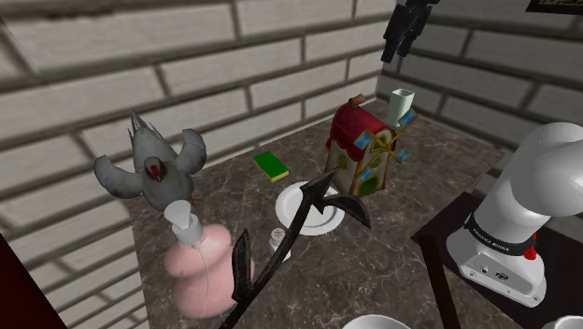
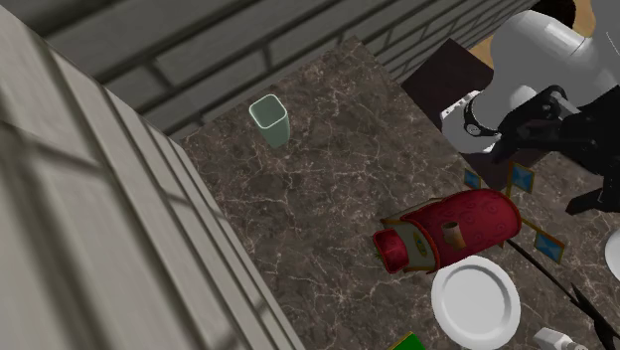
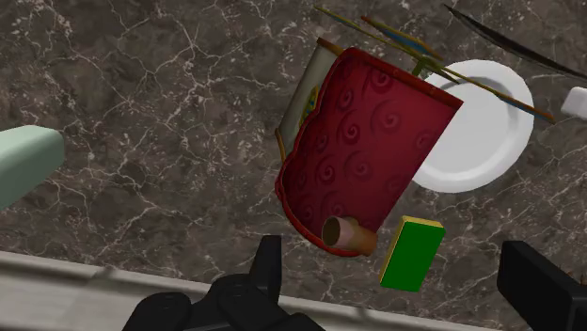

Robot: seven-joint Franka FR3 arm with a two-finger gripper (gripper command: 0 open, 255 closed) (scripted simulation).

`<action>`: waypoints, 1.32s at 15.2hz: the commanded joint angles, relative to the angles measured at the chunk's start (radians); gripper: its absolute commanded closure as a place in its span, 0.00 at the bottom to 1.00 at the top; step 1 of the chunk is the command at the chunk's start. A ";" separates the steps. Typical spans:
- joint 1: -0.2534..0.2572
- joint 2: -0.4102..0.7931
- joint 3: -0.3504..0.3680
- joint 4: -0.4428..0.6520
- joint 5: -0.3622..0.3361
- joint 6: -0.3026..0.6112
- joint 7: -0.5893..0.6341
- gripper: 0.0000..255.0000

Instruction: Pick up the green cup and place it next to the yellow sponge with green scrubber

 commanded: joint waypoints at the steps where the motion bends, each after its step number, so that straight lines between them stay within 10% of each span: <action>1: 0.000 0.000 0.000 0.000 0.000 0.000 0.000 0.00; 20: -0.139 0.330 -0.273 -0.046 -0.146 0.314 -0.253 0.00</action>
